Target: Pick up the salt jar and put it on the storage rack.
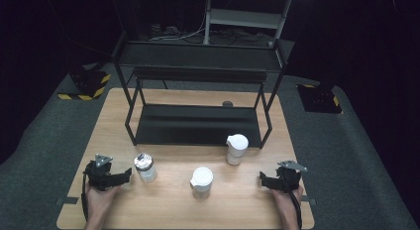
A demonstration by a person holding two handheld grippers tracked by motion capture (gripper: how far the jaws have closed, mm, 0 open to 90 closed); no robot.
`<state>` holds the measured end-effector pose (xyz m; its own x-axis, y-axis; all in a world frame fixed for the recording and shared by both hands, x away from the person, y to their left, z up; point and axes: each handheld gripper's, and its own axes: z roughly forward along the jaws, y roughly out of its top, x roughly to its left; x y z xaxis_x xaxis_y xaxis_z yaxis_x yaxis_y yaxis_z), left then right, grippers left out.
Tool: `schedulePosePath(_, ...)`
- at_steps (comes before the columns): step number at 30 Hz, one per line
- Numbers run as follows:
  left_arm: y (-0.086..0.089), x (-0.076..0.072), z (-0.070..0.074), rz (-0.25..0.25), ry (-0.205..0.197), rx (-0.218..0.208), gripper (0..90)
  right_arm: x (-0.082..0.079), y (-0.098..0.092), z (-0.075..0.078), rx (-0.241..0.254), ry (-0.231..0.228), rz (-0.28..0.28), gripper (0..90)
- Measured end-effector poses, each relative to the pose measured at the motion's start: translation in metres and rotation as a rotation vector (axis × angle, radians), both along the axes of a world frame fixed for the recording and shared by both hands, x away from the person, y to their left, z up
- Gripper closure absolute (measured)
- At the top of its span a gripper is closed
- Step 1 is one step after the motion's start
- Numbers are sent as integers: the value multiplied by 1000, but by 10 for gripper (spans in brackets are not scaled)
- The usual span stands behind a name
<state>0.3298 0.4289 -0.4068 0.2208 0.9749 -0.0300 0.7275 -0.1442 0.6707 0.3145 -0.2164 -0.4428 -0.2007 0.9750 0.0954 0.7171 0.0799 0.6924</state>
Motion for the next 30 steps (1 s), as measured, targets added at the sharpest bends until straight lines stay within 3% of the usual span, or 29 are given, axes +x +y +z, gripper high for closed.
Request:
schedulePosePath(17, 0, -24, 10, -63, -18, 10, 5, 2, 7, 1, -38, 5, 16, 22)
schedulePosePath(24, 1, -32, 13, -129, -29, -15, 4, 3, 6, 1, -37, 5, 18, 22)
schedulePosePath(30, -9, -34, 14, -204, -37, -23, 4, 2, 7, 1, -37, 4, 17, 27)
